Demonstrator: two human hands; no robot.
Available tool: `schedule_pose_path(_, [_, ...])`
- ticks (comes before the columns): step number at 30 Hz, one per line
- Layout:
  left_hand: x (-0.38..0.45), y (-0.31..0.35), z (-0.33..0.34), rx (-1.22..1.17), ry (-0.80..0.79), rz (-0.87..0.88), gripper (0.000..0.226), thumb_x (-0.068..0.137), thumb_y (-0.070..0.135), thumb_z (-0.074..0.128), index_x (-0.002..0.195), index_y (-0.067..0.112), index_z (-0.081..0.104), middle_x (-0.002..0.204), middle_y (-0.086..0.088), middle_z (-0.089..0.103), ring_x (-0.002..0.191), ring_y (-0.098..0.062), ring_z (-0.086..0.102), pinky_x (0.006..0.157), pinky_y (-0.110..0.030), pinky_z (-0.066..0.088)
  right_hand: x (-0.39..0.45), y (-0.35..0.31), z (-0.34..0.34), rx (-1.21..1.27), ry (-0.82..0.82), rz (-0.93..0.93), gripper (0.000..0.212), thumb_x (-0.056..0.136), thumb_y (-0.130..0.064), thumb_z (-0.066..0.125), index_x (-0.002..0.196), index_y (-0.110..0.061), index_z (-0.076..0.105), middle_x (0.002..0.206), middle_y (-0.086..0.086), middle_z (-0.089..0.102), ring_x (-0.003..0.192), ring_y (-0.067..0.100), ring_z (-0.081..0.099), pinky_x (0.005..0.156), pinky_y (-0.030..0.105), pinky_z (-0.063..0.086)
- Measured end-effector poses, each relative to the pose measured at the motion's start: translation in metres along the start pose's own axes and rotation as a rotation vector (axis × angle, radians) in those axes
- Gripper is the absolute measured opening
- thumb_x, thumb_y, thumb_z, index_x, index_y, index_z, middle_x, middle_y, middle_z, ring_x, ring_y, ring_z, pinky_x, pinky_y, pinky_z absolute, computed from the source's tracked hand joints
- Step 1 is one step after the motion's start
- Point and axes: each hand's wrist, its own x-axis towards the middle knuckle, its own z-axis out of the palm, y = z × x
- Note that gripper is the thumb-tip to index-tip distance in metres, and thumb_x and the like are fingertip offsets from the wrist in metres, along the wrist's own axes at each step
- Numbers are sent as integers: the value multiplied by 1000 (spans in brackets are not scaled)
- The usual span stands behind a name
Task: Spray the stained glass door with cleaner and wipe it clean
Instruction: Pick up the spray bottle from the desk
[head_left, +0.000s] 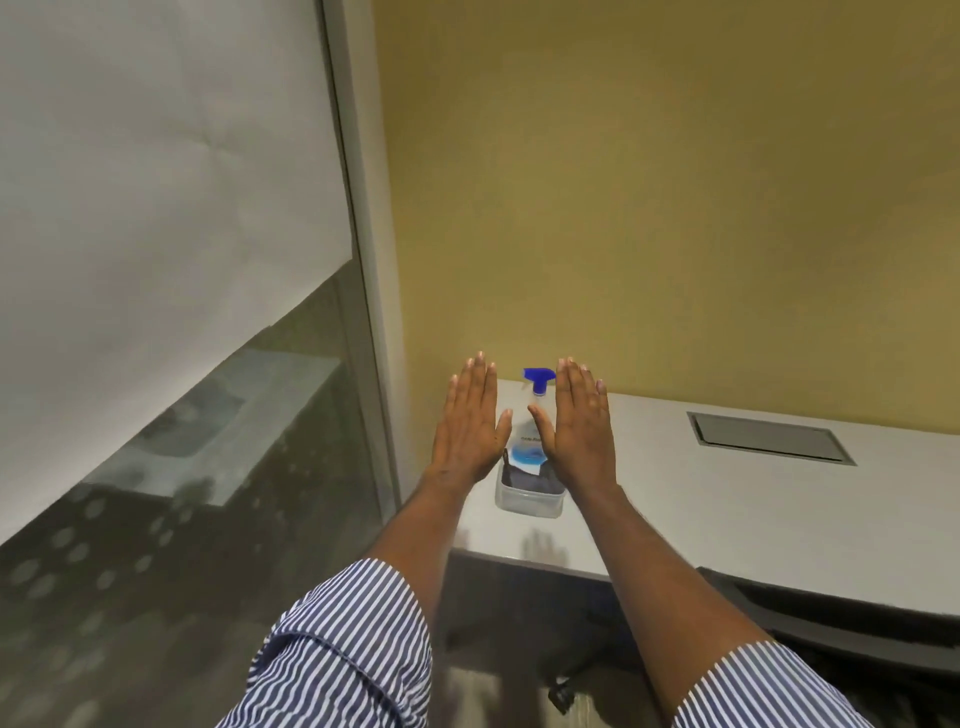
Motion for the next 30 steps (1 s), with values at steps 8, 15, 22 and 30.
schedule_pose_path(8, [59,16,96,-59,-114,-57,73,103,48,19,161,6,3,171,-13,-2,159,-25,-3,128,-38,-8,54,92,66,57,-106,5,76,101,-53,23,157,-3,29,164,16,32,153,33,28,126,43,13])
schedule_pose_path(15, [95,8,158,-178,-299,-222,73,108,44,36,162,13,-3,172,-5,-7,160,-20,-6,129,-36,-4,85,146,111,303,-205,137,69,106,-38,48,161,-9,19,169,6,20,157,23,16,126,33,11])
schedule_pose_path(22, [133,-22,207,-205,-425,-280,77,104,45,48,163,17,8,173,-4,5,160,-20,3,128,-39,-3,119,175,162,680,-414,395,78,97,-30,68,161,-19,25,166,0,30,152,19,29,121,32,24])
schedule_pose_path(30, [170,-52,253,-528,-538,-421,79,94,35,71,159,22,28,168,-4,28,157,-22,20,128,-44,17,154,186,225,883,-543,496,78,87,-21,80,154,-22,42,157,-4,46,144,15,43,110,25,35])
